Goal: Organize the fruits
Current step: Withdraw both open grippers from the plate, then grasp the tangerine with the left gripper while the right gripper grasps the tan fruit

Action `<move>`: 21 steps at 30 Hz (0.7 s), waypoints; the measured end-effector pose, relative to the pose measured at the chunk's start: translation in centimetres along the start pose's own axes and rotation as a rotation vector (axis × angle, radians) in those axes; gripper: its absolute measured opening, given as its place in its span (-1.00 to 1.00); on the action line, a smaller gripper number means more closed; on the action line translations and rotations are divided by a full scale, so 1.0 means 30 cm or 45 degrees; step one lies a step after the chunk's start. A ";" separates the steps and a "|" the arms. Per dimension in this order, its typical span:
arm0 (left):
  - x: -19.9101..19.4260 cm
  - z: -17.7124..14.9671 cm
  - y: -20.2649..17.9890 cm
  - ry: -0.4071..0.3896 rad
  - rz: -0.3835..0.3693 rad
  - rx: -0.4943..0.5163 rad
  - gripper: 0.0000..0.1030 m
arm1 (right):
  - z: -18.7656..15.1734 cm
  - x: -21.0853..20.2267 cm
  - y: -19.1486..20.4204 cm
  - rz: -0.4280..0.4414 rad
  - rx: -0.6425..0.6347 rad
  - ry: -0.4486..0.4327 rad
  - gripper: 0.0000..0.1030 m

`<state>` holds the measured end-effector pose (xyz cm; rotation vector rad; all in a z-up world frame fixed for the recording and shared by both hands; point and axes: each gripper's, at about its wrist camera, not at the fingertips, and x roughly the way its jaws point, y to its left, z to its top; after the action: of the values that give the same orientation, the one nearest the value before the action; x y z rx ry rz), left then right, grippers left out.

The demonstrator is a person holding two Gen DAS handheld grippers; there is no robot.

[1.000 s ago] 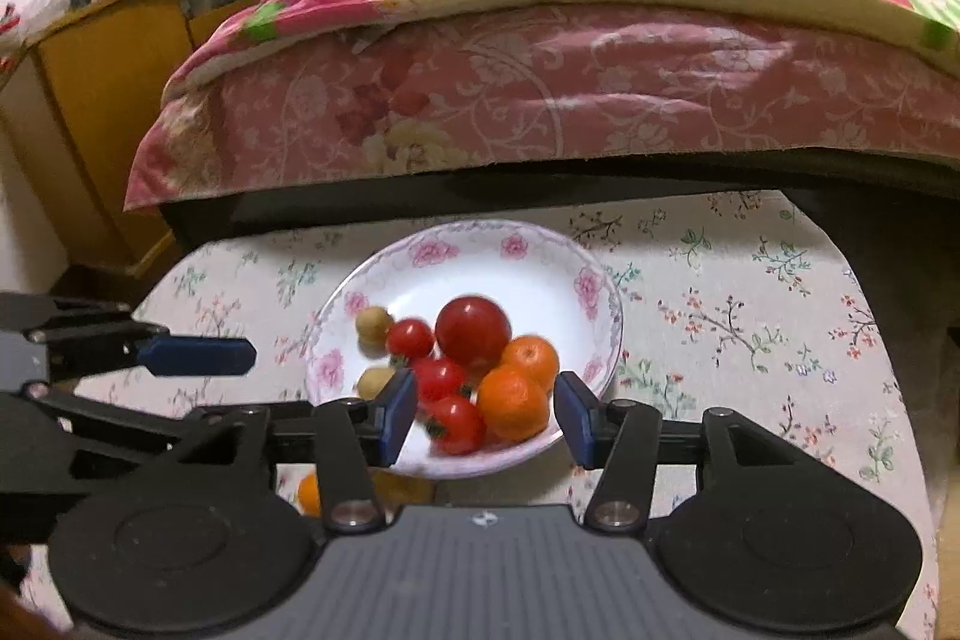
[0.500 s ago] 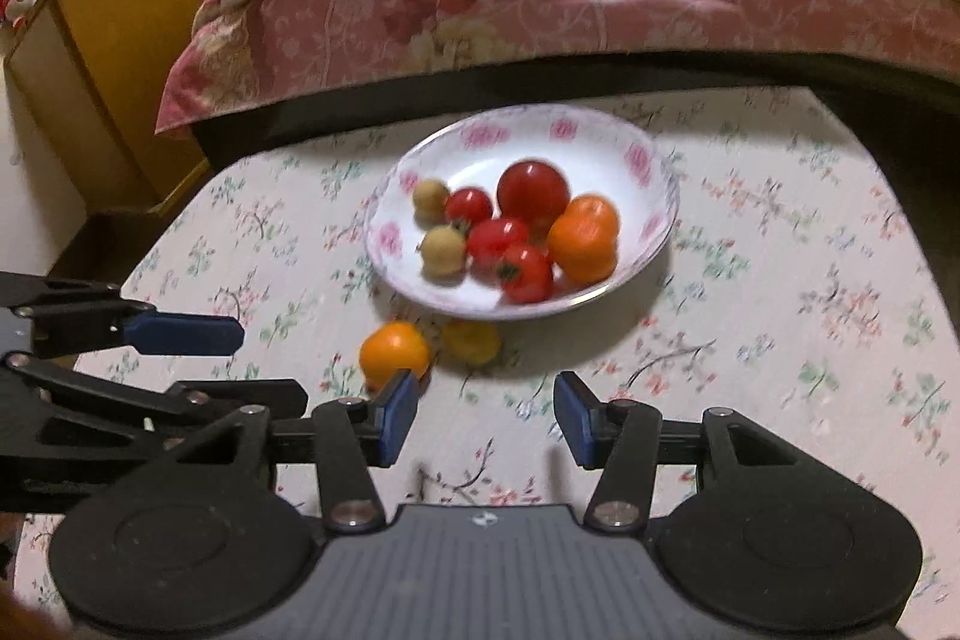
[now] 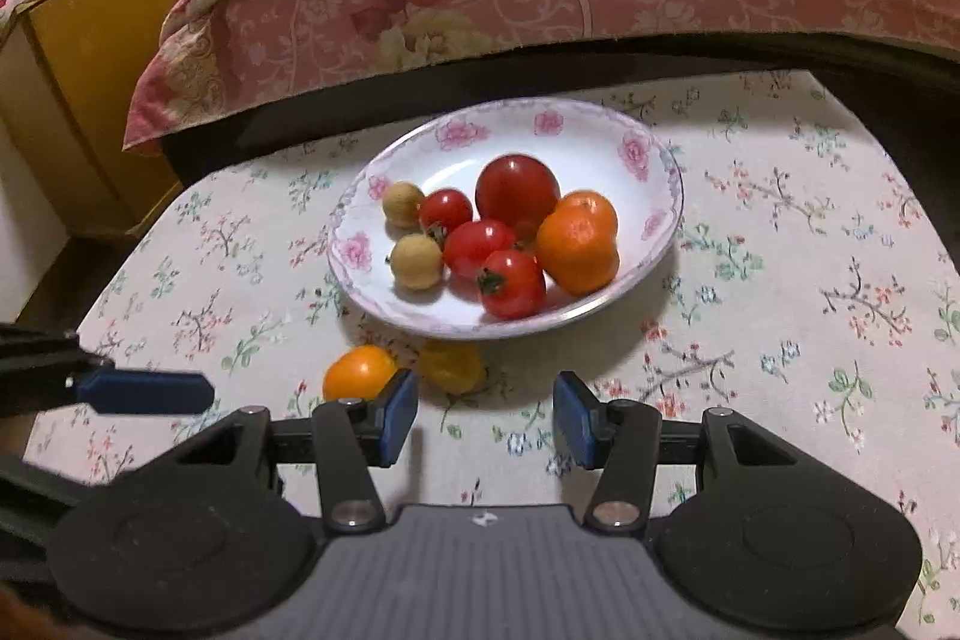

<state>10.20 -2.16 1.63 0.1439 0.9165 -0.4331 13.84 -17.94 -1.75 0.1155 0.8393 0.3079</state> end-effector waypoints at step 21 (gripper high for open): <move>0.052 -0.003 0.018 -0.013 0.023 0.058 0.19 | -0.004 0.007 0.028 0.060 -0.075 0.032 -0.60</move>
<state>11.20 -2.13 0.30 0.1915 0.8953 -0.4378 13.69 -17.07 -1.80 0.0767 0.8523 0.3784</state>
